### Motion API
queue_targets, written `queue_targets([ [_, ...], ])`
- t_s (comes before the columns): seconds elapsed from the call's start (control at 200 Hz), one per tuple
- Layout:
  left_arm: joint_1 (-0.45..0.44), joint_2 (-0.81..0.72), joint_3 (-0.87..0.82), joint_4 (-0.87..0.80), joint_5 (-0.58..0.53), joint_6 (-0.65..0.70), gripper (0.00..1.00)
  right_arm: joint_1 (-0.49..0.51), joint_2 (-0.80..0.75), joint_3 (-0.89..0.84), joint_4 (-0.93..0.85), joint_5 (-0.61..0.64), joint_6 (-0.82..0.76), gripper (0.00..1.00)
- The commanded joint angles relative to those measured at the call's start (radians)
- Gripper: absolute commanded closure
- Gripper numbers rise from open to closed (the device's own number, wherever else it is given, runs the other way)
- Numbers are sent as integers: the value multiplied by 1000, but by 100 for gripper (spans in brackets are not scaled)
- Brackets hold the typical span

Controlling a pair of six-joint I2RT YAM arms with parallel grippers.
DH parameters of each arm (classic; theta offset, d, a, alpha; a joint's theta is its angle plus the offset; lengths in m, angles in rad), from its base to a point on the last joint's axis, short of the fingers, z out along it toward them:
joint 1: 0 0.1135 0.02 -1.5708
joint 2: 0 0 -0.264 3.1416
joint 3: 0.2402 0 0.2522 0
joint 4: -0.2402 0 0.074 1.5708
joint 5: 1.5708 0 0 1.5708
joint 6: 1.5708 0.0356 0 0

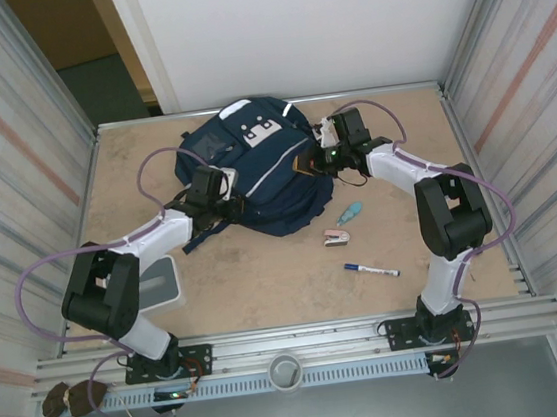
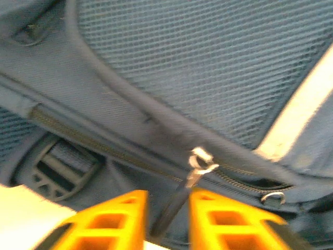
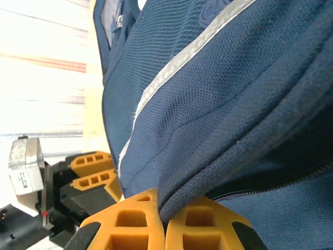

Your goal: Pack the student bag

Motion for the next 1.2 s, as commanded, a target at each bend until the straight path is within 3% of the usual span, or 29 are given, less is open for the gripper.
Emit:
queue_targets([
  [0.0, 26, -92, -30, -9, 1, 15, 58, 14, -23, 35, 41, -52, 30, 100],
  [0.105, -9, -182, -62, 50, 50, 83, 42, 25, -21, 43, 98, -85, 80, 100],
  [0.291, -156, -229, -48, 153, -8, 293, 18, 41, -27, 65, 187, -136, 168, 100],
  [0.591, -195, 0, 164, 173, -32, 402, 12, 51, -29, 72, 243, -163, 239, 100],
  [0.701, -195, 71, 215, 191, -70, 418, 21, 53, -31, 60, 249, -165, 248, 100],
  [0.922, -179, 83, 221, 215, -56, 381, 63, 27, -75, 7, 159, -102, 193, 99],
  [1.012, -157, 55, 194, 237, -3, 337, 72, 7, -123, -27, 66, -34, 114, 82],
  [1.112, -117, 30, 180, 233, 86, 278, 100, -14, -211, -82, -108, 122, -12, 61],
  [1.192, -92, 8, 161, 244, 135, 240, 100, -13, -292, -134, -264, 317, -126, 52],
])
